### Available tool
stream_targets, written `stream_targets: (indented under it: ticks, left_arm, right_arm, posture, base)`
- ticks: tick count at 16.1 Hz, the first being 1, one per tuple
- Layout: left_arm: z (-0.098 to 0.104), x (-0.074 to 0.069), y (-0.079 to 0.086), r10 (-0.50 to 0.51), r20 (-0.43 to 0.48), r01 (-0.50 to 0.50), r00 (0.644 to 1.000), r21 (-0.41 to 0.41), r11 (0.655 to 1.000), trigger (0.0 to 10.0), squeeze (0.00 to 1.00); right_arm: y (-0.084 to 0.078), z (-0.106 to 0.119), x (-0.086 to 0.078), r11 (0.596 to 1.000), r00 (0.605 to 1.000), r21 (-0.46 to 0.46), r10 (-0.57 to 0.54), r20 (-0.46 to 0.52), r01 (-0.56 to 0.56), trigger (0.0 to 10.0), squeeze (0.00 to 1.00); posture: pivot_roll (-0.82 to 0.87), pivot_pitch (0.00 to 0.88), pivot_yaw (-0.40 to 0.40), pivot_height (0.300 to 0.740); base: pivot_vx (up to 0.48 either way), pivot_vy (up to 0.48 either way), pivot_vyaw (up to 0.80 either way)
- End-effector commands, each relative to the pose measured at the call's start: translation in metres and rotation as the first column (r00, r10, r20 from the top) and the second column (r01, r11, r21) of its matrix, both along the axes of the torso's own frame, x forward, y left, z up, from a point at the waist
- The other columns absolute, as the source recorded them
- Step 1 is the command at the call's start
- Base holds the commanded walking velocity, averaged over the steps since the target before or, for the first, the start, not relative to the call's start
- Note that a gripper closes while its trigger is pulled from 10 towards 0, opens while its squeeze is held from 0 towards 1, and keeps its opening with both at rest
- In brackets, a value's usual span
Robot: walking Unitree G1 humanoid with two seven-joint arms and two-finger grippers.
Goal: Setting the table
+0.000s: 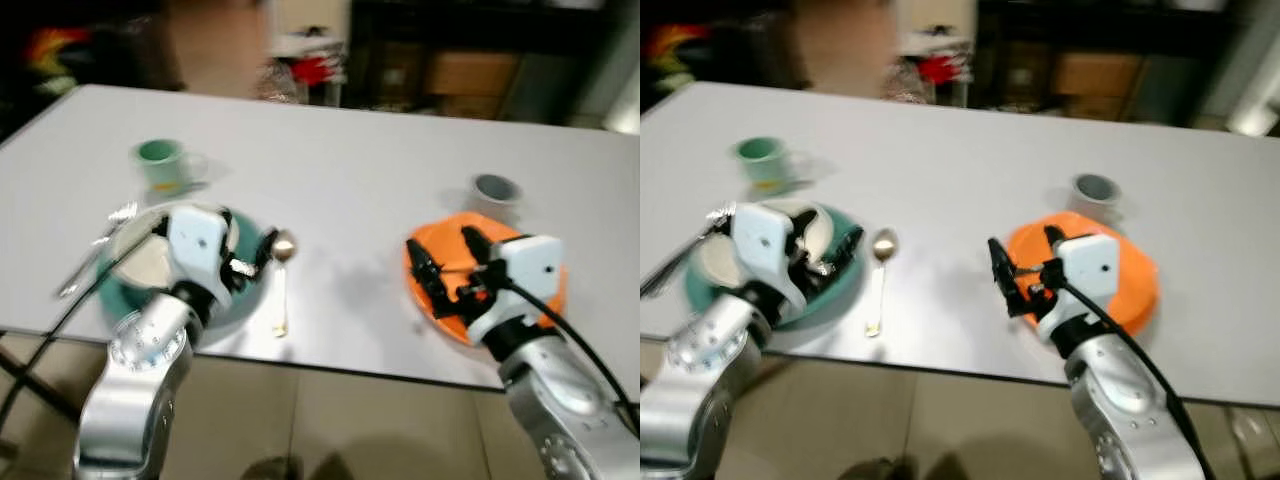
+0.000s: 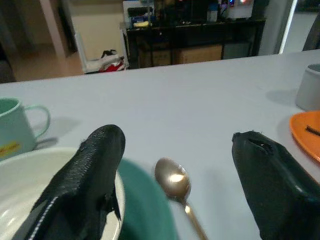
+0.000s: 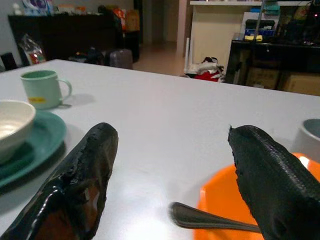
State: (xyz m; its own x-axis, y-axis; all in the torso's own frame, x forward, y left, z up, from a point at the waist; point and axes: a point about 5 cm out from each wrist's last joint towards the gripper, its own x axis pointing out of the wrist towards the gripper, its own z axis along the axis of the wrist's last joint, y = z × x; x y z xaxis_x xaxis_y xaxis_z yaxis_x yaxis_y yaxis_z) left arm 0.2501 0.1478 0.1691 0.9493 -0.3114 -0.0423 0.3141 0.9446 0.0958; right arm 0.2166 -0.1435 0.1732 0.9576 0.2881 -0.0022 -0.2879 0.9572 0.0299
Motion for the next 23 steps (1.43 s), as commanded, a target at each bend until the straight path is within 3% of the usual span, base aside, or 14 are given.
stream_targets:
  ticks: [1,5,6,7,23]
  left_arm:
    - [0.0101,0.0028,-0.0024,0.019,0.043,-0.019,0.999,0.013,1.0,10.0,0.81]
    - [0.0137,0.0034,-0.0015,0.004,0.048,-0.004,0.999,0.014,1.0,10.0,0.72]
    - [0.0145,0.0041,-0.0015,0.003,0.054,-0.003,0.999,0.015,1.0,10.0,0.45]
    - [0.0149,0.0048,-0.0015,0.006,0.055,-0.007,0.998,0.019,1.0,10.0,0.37]
    - [0.0161,0.0031,0.0024,0.017,0.042,-0.018,0.999,0.014,1.0,10.0,0.36]
  right_arm:
    - [0.0001,-0.0016,0.0006,1.0,1.0,0.008,-0.003,-0.009,0.003,10.0,0.0]
    - [-0.0019,-0.0048,-0.0006,0.999,0.999,0.032,-0.023,-0.022,0.023,10.0,0.0]
    - [-0.0021,-0.005,-0.0003,0.999,0.999,0.036,-0.024,-0.023,0.025,10.0,0.0]
    - [-0.0021,-0.0052,-0.0001,0.999,0.999,0.04,-0.025,-0.024,0.026,10.0,0.0]
    - [0.0035,-0.0111,-0.0022,0.997,0.999,0.07,0.034,-0.042,-0.031,10.0,0.0]
  posture:
    - [-0.14,0.0,-0.019,0.74]
    - [-0.14,0.0,-0.014,0.74]
    - [-0.14,0.0,-0.014,0.74]
    - [-0.14,0.0,-0.014,0.74]
    - [-0.12,0.0,-0.027,0.74]
  base:
    - [0.0,0.0,0.8]
    - [0.0,0.0,0.8]
    - [0.0,0.0,0.8]
    - [0.0,0.0,0.8]
    - [0.0,0.273,0.8]
